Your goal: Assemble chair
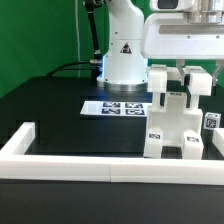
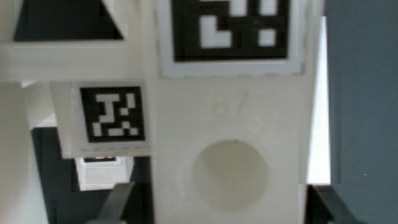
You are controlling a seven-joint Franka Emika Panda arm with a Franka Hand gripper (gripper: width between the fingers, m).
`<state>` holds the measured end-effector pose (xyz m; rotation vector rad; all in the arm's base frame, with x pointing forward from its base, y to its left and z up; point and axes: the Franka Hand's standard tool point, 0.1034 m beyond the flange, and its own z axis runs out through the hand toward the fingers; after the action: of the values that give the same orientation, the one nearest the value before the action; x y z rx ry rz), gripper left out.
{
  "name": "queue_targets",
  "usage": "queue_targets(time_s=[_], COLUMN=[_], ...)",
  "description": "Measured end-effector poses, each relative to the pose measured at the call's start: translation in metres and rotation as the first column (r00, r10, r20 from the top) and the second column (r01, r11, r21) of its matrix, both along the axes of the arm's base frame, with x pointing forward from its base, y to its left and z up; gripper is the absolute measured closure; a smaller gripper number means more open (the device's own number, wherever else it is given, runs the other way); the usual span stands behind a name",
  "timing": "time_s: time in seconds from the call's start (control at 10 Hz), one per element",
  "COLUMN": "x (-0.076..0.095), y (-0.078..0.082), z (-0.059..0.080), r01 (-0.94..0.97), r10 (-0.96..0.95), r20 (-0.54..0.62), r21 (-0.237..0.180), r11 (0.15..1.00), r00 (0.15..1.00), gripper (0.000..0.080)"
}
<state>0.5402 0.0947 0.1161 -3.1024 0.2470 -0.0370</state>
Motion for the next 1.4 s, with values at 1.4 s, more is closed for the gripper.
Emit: queue_targets(time_s=[1.4], x=[0.01], y=[-0.004], z=[-0.019], r01=[-0.018], r10=[0.018], r20=[-0.005], r21=[-0.014], r11=[1.0], r00=[1.0], gripper=[0.0511])
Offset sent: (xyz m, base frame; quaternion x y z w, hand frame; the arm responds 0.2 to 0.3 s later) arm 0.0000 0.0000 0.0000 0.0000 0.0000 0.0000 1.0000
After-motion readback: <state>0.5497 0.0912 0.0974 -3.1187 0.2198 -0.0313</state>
